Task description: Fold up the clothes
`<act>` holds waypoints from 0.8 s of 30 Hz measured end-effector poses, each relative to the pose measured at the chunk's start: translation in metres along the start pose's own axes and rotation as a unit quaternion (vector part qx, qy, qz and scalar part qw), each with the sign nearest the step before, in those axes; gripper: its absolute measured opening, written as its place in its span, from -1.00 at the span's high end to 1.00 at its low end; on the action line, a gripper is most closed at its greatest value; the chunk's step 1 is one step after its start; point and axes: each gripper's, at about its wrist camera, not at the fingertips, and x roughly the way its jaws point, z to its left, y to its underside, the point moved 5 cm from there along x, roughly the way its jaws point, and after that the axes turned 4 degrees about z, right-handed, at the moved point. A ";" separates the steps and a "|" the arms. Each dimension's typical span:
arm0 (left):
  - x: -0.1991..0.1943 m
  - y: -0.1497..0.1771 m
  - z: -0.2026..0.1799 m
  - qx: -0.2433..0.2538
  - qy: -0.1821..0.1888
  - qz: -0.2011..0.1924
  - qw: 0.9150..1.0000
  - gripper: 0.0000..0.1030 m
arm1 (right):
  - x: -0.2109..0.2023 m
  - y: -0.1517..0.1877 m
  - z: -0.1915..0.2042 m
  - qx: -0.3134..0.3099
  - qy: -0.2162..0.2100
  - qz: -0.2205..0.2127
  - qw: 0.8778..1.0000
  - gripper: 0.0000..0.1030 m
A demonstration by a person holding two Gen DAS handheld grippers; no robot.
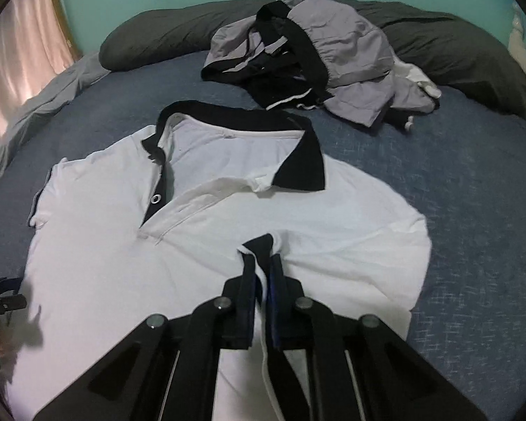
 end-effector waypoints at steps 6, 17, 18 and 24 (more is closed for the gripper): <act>0.001 -0.001 0.000 0.001 -0.001 0.001 1.000 -0.99 | 0.005 0.004 0.003 0.008 -0.018 0.017 1.000 0.88; 0.001 0.000 0.001 -0.001 -0.001 0.000 1.000 -0.99 | -0.003 0.009 -0.001 0.039 -0.057 0.024 0.997 0.22; 0.001 0.000 0.001 -0.002 0.000 0.000 1.000 -0.99 | -0.007 0.008 -0.003 0.043 -0.060 0.019 0.997 0.07; 0.000 0.000 0.001 -0.003 0.001 0.000 1.000 -0.99 | -0.027 0.006 -0.012 0.053 -0.053 -0.009 0.997 0.06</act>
